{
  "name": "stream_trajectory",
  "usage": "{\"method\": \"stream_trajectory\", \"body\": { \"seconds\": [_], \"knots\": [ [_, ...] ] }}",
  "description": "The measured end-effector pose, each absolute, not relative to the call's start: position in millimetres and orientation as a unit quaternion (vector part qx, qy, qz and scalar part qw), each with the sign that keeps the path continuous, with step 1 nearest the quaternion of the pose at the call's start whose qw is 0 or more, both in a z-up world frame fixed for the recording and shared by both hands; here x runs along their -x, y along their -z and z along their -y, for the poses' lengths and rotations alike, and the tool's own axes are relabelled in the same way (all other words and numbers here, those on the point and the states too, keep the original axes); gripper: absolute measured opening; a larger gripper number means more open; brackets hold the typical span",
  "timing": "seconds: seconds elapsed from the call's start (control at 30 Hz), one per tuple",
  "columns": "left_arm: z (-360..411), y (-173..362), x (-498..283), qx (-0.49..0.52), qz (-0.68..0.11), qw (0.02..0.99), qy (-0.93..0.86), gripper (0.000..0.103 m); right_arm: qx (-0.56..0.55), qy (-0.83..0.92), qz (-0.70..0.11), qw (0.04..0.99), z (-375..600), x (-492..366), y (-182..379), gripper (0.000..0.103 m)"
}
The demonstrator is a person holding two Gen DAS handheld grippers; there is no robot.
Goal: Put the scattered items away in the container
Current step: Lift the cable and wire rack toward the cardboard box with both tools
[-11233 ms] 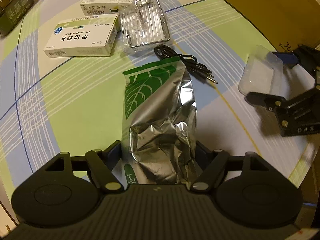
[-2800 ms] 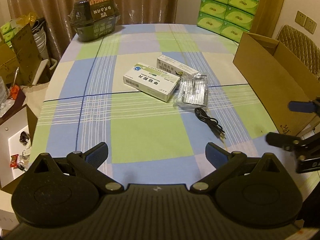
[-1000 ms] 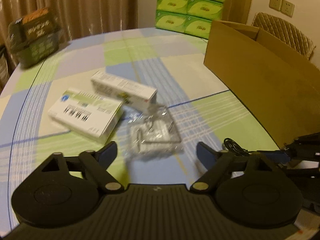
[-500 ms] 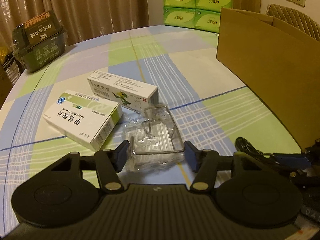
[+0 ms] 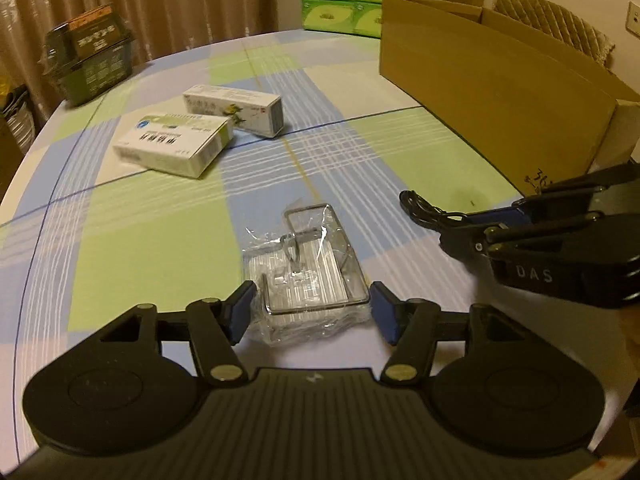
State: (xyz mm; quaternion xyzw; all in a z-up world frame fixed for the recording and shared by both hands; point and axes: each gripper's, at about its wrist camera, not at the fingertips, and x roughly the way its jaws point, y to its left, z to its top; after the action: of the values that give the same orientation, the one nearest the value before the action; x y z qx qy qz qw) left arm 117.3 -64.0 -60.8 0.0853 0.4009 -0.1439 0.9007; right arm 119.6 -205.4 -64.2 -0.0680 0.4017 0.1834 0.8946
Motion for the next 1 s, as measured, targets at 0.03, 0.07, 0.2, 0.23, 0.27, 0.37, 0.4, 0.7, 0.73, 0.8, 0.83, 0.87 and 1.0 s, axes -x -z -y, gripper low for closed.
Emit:
{"method": "stream_trajectory", "body": {
  "seconds": [0.03, 0.07, 0.2, 0.23, 0.27, 0.37, 0.4, 0.7, 0.73, 0.8, 0.83, 0.87, 1.0],
  "knots": [
    [64.3, 60.6, -116.4, -0.087, -0.399, 0.902, 0.139, 0.061, 0.068, -0.184, -0.399, 0.896, 206.2, -120.2, 64.0, 0.057],
    [64.6, 60.4, -116.0, -0.086, -0.398, 0.903, 0.135, 0.062, 0.068, -0.185, -0.397, 0.896, 206.9, -121.0, 63.7, 0.058],
    [67.3, 60.3, -115.9, -0.077, -0.397, 0.907, 0.118, 0.062, 0.072, -0.188, -0.399, 0.894, 209.3, -127.9, 65.6, 0.058],
    [67.9, 60.3, -116.6, -0.076, -0.397, 0.907, 0.115, 0.062, 0.075, -0.19, -0.401, 0.893, 209.1, -129.3, 66.2, 0.058],
    [68.4, 60.4, -117.3, -0.075, -0.398, 0.908, 0.112, 0.062, 0.078, -0.192, -0.4, 0.892, 208.6, -130.4, 66.9, 0.057],
    [70.0, 61.5, -119.0, -0.079, -0.399, 0.907, 0.107, 0.061, 0.086, -0.198, -0.398, 0.892, 207.6, -131.2, 67.9, 0.05],
    [70.0, 62.4, -119.5, -0.078, -0.401, 0.906, 0.107, 0.059, 0.086, -0.2, -0.397, 0.891, 206.9, -131.4, 67.9, 0.042],
    [64.0, 62.3, -116.4, -0.078, -0.406, 0.902, 0.127, 0.052, 0.079, -0.202, -0.395, 0.893, 201.9, -123.3, 61.0, 0.012],
    [63.1, 61.2, -114.7, -0.077, -0.406, 0.901, 0.128, 0.052, 0.078, -0.202, -0.393, 0.894, 202.0, -121.4, 58.5, 0.012],
    [61.2, 58.0, -110.3, -0.076, -0.405, 0.902, 0.128, 0.052, 0.071, -0.199, -0.389, 0.897, 203.6, -117.4, 51.9, 0.012],
    [60.2, 56.1, -107.9, -0.074, -0.405, 0.903, 0.127, 0.052, 0.069, -0.198, -0.386, 0.898, 204.0, -115.2, 47.9, 0.012],
    [59.2, 54.0, -105.4, -0.071, -0.403, 0.903, 0.127, 0.052, 0.067, -0.196, -0.383, 0.9, 204.6, -112.7, 43.7, 0.012],
    [57.5, 45.4, -97.1, -0.067, -0.399, 0.906, 0.126, 0.052, 0.063, -0.193, -0.373, 0.905, 206.0, -102.7, 30.1, 0.012]
  ]
}}
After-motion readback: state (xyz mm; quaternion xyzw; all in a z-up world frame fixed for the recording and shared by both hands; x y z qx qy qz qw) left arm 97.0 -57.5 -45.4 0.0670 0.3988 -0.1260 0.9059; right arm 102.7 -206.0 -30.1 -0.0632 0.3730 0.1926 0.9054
